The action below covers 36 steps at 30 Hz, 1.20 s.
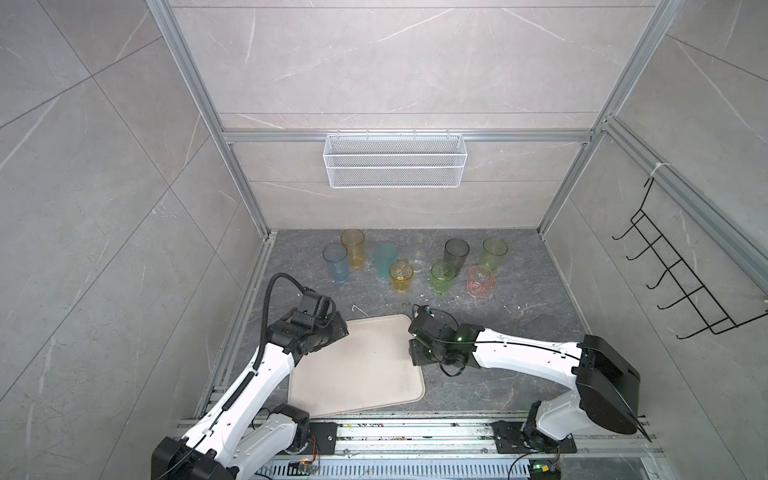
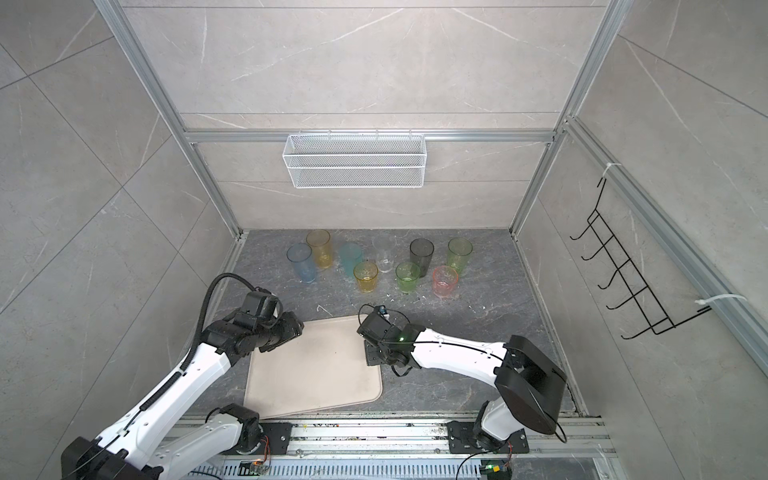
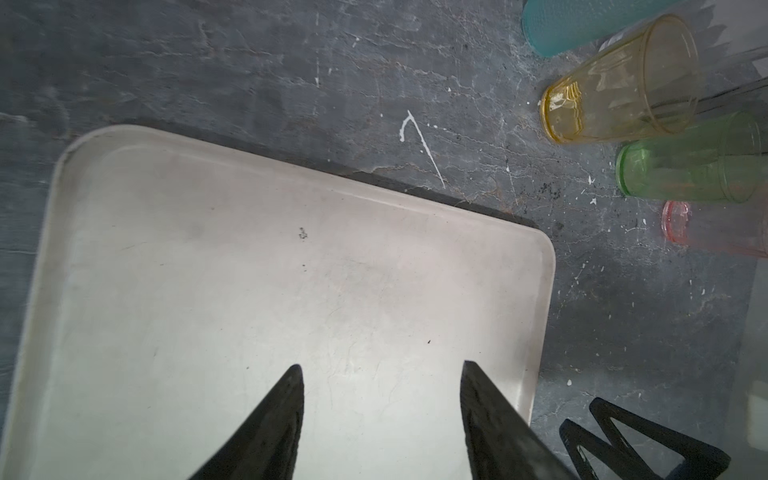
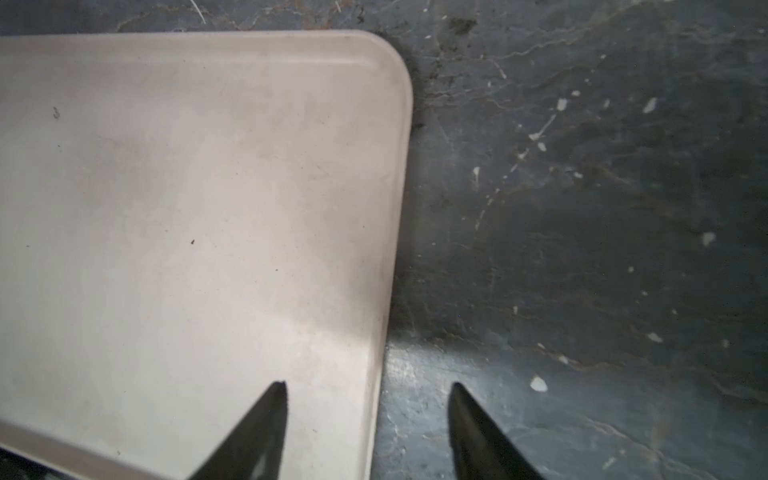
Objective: Place the glasses into the tray
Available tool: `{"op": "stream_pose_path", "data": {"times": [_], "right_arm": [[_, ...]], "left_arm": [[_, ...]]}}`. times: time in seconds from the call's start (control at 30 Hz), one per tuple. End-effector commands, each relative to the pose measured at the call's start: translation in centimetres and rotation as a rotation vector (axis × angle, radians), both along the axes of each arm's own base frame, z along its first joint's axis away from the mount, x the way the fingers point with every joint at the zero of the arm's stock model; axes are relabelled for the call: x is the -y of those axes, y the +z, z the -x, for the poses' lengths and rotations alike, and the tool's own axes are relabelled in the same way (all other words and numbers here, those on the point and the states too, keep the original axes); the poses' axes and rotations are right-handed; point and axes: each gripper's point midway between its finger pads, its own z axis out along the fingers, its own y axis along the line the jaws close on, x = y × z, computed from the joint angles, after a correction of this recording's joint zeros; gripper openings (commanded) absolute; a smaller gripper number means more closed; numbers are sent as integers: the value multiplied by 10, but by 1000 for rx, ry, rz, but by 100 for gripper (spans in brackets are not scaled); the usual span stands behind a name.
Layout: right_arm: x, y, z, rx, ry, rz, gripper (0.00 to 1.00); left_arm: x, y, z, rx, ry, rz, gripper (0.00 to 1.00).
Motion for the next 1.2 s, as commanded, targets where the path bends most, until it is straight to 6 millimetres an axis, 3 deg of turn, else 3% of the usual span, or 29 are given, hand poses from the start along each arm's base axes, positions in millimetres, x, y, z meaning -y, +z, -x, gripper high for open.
{"op": "stream_pose_path", "data": {"times": [0.0, 0.2, 0.53, 0.87, 1.17], "right_arm": [[-4, -3, -11, 33, -25, 32, 53], [-5, -18, -16, 24, -48, 71, 38], [-8, -40, -18, -3, -55, 109, 26], [-4, -44, -18, -5, -73, 125, 10], [21, -38, -20, 12, -119, 137, 0]], "left_arm": [[-18, -1, 12, -1, 9, -79, 61], [-25, 6, 16, 50, 35, -80, 62], [-24, 7, 17, 60, 33, -64, 63], [-20, 10, 16, 82, 29, -37, 64], [-16, 8, 11, 79, 27, -28, 65]]}}
